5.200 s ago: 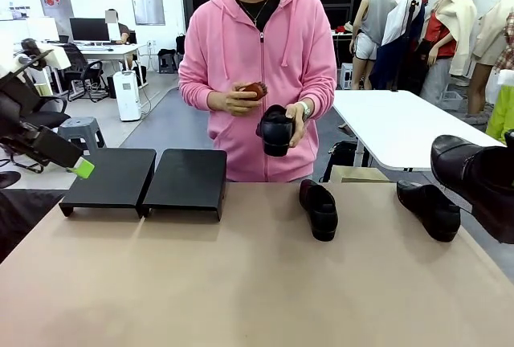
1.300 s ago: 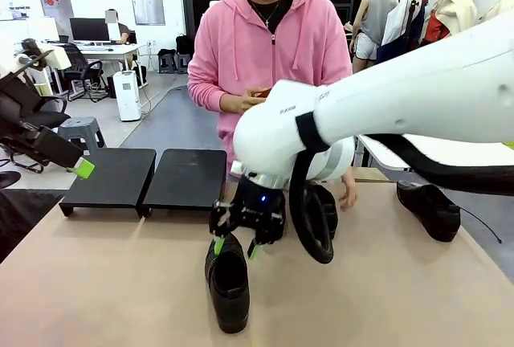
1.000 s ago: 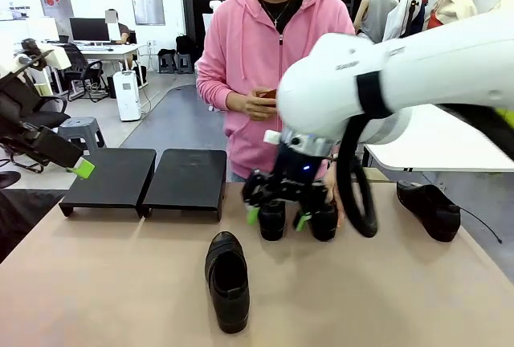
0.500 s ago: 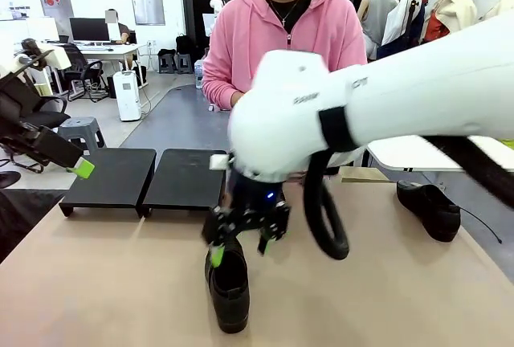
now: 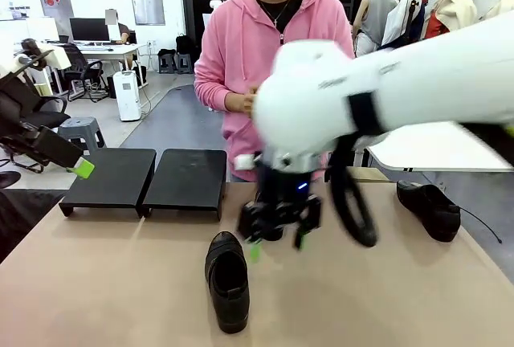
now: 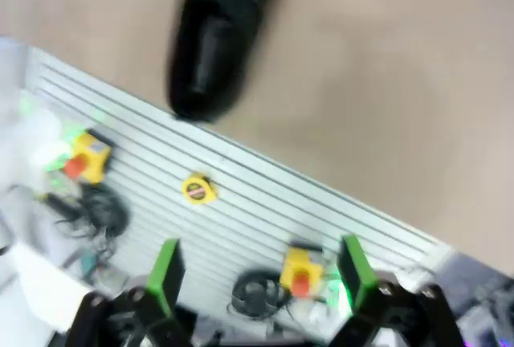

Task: Organize the shoes by placing them on the stand.
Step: Pick up one Shoe and place it in the middle of the table, then place the Shoe from the middle of the table onto the Shoes Stand.

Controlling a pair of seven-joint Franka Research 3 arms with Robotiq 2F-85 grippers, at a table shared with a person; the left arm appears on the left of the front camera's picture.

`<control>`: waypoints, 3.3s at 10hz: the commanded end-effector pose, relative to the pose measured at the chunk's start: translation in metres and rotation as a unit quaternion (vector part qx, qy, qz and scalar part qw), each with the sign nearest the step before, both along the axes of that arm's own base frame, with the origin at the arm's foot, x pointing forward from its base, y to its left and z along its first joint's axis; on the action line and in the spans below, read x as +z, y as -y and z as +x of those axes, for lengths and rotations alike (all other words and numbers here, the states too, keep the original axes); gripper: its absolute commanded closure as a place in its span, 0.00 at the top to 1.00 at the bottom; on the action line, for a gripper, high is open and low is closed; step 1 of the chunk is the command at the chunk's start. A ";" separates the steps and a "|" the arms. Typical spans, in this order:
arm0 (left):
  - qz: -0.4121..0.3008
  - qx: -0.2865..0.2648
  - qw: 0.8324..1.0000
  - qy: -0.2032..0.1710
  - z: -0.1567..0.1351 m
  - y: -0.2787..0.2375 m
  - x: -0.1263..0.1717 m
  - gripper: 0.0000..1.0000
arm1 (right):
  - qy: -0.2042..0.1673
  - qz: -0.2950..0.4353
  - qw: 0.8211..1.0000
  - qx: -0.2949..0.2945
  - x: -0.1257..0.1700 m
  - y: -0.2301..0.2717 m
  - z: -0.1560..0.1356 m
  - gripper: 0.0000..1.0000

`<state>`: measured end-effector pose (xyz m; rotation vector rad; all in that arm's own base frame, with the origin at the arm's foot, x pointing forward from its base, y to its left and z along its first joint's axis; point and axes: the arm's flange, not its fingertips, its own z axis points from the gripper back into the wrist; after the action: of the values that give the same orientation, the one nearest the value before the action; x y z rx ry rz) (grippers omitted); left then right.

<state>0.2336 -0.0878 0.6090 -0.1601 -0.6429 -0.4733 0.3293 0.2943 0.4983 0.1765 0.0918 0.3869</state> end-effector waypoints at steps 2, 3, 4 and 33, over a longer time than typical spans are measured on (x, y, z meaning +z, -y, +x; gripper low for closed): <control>-0.004 -0.008 1.000 0.001 0.000 -0.001 -0.001 1.00 | 0.000 0.082 0.989 -0.122 0.070 0.189 -0.020 1.00; -0.004 -0.008 1.000 0.001 0.000 -0.001 -0.001 1.00 | -0.005 0.144 0.978 -0.154 0.073 0.252 -0.024 1.00; -0.004 -0.008 1.000 0.001 0.000 -0.001 -0.001 1.00 | -0.013 0.182 0.966 -0.183 0.070 0.298 -0.028 1.00; 0.045 0.150 0.955 -0.251 0.148 0.303 -0.066 1.00 | 0.006 0.259 0.934 -0.245 0.052 0.406 -0.056 1.00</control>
<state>0.3904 -0.4059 0.5447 -0.0976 -0.0952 -0.1313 0.2743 -0.1081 0.5488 0.7069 -0.0661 -0.1194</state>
